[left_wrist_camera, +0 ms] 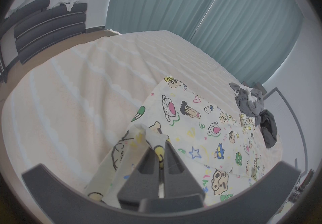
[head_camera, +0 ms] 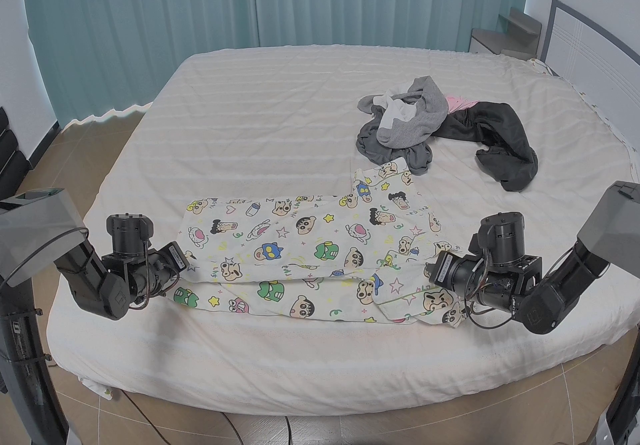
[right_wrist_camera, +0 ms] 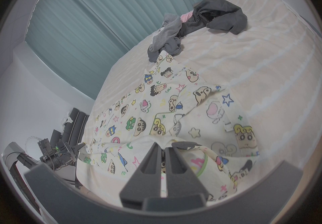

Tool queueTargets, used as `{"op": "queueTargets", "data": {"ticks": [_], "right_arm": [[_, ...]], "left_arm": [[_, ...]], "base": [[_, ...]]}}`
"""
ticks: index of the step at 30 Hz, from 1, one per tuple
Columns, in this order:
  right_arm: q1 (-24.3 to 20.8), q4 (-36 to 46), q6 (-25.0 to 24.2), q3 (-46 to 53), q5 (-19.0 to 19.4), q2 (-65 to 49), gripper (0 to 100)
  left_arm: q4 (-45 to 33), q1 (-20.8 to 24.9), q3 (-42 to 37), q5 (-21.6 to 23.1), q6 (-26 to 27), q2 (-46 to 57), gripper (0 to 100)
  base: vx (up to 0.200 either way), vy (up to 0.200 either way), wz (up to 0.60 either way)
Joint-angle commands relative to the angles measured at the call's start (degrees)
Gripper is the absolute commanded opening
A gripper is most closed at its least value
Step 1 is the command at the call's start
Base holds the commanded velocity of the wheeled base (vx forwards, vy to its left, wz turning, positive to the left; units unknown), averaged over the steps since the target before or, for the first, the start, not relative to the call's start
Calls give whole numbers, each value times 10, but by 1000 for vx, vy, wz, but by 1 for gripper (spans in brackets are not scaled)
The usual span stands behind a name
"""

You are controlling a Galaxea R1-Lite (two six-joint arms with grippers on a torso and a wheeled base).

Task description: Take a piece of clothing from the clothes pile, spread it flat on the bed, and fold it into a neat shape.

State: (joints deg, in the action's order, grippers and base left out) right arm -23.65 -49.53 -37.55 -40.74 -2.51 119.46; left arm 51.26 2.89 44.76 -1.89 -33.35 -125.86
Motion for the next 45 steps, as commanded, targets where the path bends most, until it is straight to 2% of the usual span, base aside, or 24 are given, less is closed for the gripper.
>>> {"op": "queueTargets", "data": {"ticks": [1, 7, 8, 9, 16, 19, 23, 26, 29, 30, 31, 33, 38, 43, 45], "right_arm": [[14, -10, 0, -31, 0, 48, 0], [16, -22, -2, -34, 0, 60, 0], [19, -36, -2, -35, 0, 67, 0], [19, -39, -2, -35, 0, 69, 100], [19, -65, -3, -26, 0, 73, 100], [20, -87, -6, -5, -4, 63, 100], [21, -123, -6, 26, -6, 43, 100], [21, -157, -6, 60, -5, 17, 100], [22, -192, -6, 91, -7, -6, 100], [25, -208, -7, 104, -7, -18, 100], [25, -208, -7, 104, -7, -18, 100], [25, -228, -10, 135, -7, -41, 100], [24, -264, -55, 172, -6, -57, 100], [25, -290, -63, 187, -2, -48, 100], [19, -291, -63, 187, -2, -44, 100]], "left_arm": [[-27, 9, 45, 0, -20, -16, 0], [-29, 10, 67, -1, -32, -28, 0], [-28, 10, 69, -2, -37, -28, 100], [-28, 10, 69, -2, -41, -28, 100], [-27, 8, 67, -7, -46, -26, 100], [-25, 1, 70, -40, -46, -15, 100], [-31, -3, 59, -40, -48, 21, 100], [-62, 3, 40, -34, -47, 55, 100], [-130, 19, 38, -20, -51, 105, 100], [-168, 27, 43, -14, -65, 127, 100], [-168, 27, 43, -14, -65, 127, 100], [-222, 59, 52, -11, -110, 148, 100], [-238, 89, 51, -16, -150, 136, 100], [-236, 92, 52, -21, -161, 92, 100], [-234, 92, 52, -37, -162, 66, 100]], "base": [[0, 0, 0], [0, 0, 0], [0, 0, 0], [0, 0, 0], [0, 0, 0], [0, 0, 0], [0, 0, 0], [0, 0, 0], [0, 0, 0], [0, 0, 0], [0, 0, 0], [0, 0, 0], [0, 0, 0], [0, 0, 0], [0, 0, 0]]}}
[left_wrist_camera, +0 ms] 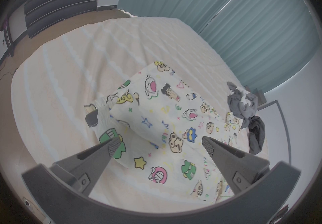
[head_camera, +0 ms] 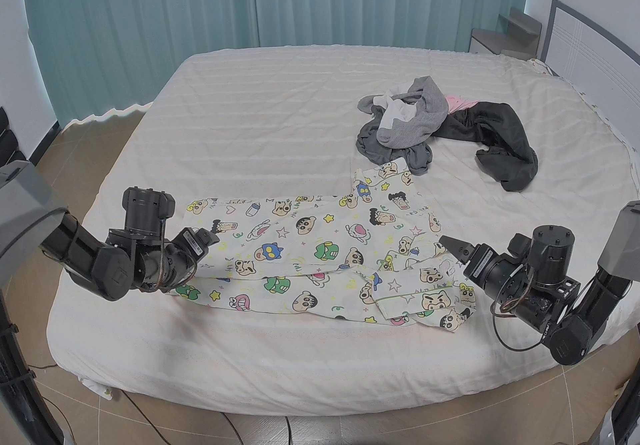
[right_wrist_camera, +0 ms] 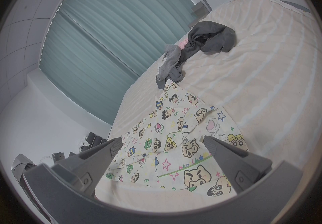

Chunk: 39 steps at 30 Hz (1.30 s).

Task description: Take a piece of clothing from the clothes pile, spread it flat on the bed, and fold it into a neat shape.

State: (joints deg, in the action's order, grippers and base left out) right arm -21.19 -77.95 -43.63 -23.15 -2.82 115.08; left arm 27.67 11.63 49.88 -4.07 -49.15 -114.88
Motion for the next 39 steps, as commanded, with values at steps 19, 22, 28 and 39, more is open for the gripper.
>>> {"op": "queueTargets", "data": {"ticks": [19, 22, 28, 39], "right_arm": [[-20, -9, -1, 18, 2, 12, 100], [-23, -9, -1, 18, 2, 15, 100], [-24, -9, -1, 18, 0, 15, 100], [-25, -9, -1, 19, -1, 16, 100]], "left_arm": [[48, -14, 131, -80, -32, -167, 100], [56, -16, 159, -81, -32, -166, 100], [56, -19, 217, -88, -31, -167, 100], [55, -87, 191, -34, 0, -135, 100]], "base": [[0, 0, 0], [0, 0, 0], [0, 0, 0], [0, 0, 0]]}}
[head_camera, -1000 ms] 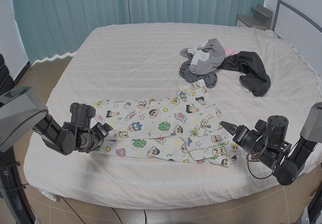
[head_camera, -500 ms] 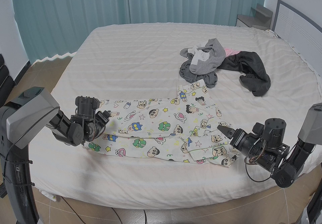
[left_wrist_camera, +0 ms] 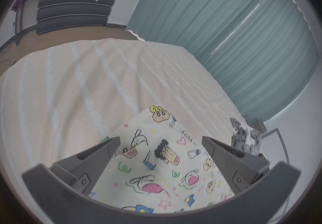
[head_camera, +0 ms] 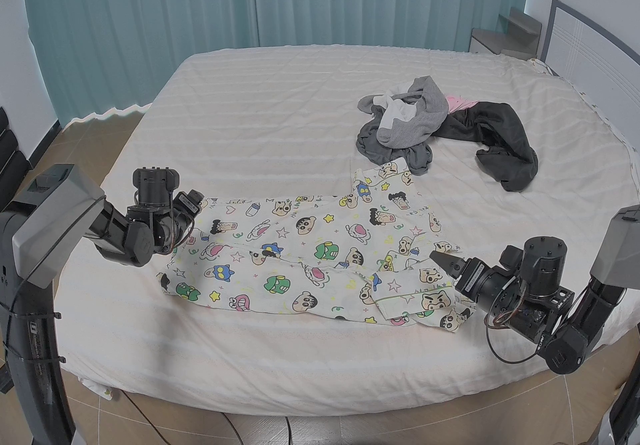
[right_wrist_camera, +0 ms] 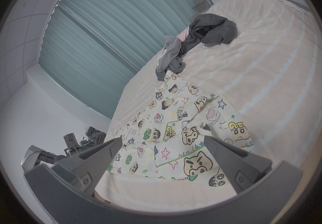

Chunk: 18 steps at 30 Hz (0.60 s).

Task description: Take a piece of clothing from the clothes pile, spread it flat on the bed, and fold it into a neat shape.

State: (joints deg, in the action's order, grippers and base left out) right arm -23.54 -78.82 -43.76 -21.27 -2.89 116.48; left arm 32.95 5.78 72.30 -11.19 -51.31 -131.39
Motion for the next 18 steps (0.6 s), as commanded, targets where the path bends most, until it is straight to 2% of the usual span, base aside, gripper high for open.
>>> {"op": "queueTargets", "data": {"ticks": [1, 4, 7, 8, 9, 10, 12, 18], "right_arm": [[0, 0, 0, 0, 0, 3, 100], [-1, 0, 0, 1, 0, 4, 100], [-1, 0, 0, 1, 1, 5, 100], [-1, 0, 0, 1, 1, 5, 100], [-2, 0, 0, 4, 1, 5, 100], [-4, -1, 1, 7, 1, 5, 100], [-5, -1, 2, 11, 2, 5, 100], [-5, -1, 3, 11, 2, 10, 100]], "left_arm": [[3, -36, -51, 61, 33, 41, 100], [4, -65, -112, 158, 79, 83, 100], [3, -89, -153, 225, 146, 99, 100], [3, -91, -155, 230, 155, 99, 100], [4, -106, -173, 250, 213, 100, 100], [4, -114, -180, 260, 242, 100, 100], [3, -121, -190, 279, 278, 99, 100], [1, -121, -209, 318, 311, 97, 100]], "base": [[0, 0, 0], [0, 0, 0], [0, 0, 0], [0, 0, 0], [0, 0, 0], [0, 0, 0], [0, 0, 0], [0, 0, 0]]}}
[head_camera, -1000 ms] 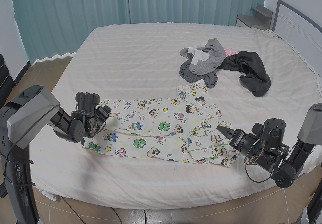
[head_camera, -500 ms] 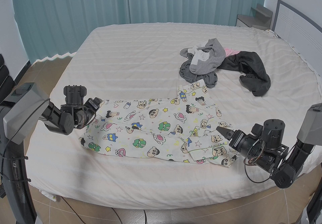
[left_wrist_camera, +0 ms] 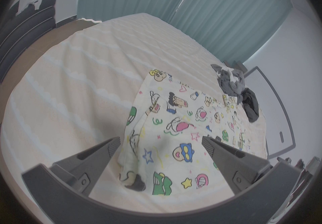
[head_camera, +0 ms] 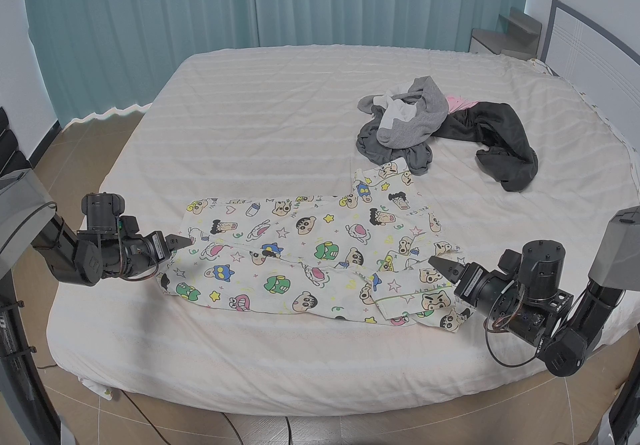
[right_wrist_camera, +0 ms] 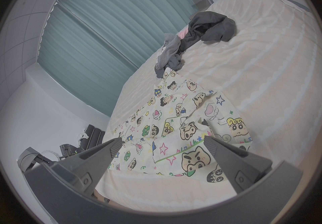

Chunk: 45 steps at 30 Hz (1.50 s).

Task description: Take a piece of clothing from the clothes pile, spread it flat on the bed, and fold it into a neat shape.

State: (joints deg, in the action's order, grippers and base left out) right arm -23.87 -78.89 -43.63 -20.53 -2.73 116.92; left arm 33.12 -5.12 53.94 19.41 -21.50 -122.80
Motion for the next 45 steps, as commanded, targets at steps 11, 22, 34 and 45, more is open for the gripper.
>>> {"op": "queueTargets", "data": {"ticks": [11, 22, 34, 45], "right_arm": [[-3, 0, 1, 4, 1, 13, 100], [-4, 0, 1, 4, 1, 13, 100], [-5, 0, 0, 4, 1, 12, 100], [-5, 0, 1, 4, 1, 13, 100]], "left_arm": [[5, 3, -23, 18, 52, -26, 100], [34, 15, -30, 13, 52, -41, 0], [33, 7, -74, 13, 77, -9, 0], [29, -16, -105, 12, 106, 12, 0]], "base": [[0, 0, 0], [0, 0, 0], [0, 0, 0], [0, 0, 0]]}}
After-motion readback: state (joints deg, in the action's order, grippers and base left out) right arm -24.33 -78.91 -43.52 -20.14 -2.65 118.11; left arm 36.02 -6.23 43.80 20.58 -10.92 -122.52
